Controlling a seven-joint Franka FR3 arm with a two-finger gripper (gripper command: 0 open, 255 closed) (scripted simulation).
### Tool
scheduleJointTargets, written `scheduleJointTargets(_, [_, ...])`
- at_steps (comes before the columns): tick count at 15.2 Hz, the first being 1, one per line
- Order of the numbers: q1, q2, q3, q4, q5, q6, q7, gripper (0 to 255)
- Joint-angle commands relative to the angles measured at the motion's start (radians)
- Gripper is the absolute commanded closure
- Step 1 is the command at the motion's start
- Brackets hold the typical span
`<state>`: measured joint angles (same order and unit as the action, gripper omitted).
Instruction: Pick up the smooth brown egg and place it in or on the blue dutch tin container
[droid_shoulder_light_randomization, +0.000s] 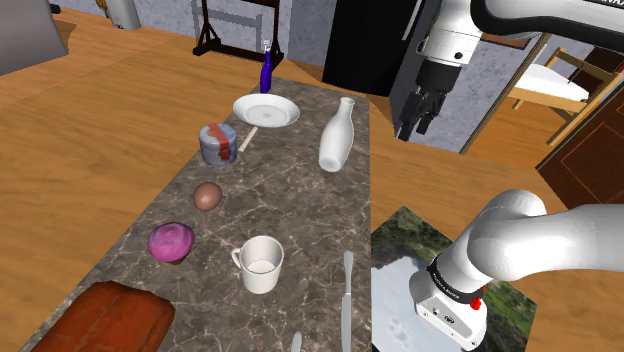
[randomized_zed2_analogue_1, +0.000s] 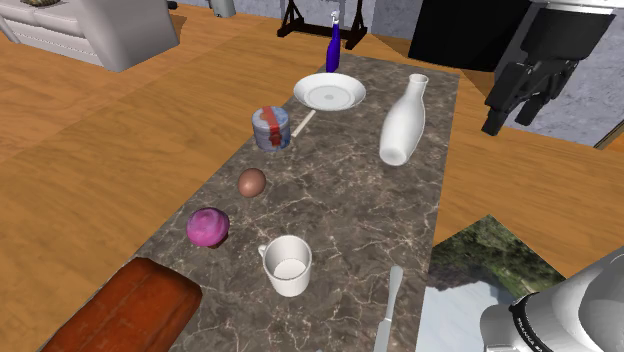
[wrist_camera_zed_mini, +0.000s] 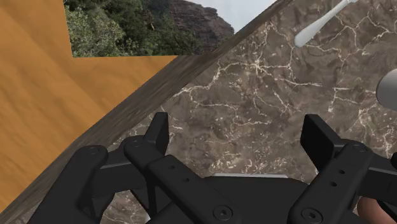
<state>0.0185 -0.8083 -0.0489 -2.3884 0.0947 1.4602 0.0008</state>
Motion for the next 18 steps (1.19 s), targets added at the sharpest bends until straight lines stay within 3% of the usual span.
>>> scheduleJointTargets(1, [0.0, 0.0, 0.0, 0.0, 0.0, 0.0, 0.0, 0])
scheduleJointTargets(10, [0.023, -0.044, 0.217, -0.194, 0.198, 0.294, 0.299, 0])
scheduleJointTargets(18, [0.032, 0.084, 0.448, -0.238, 0.344, 0.612, 0.554, 0])
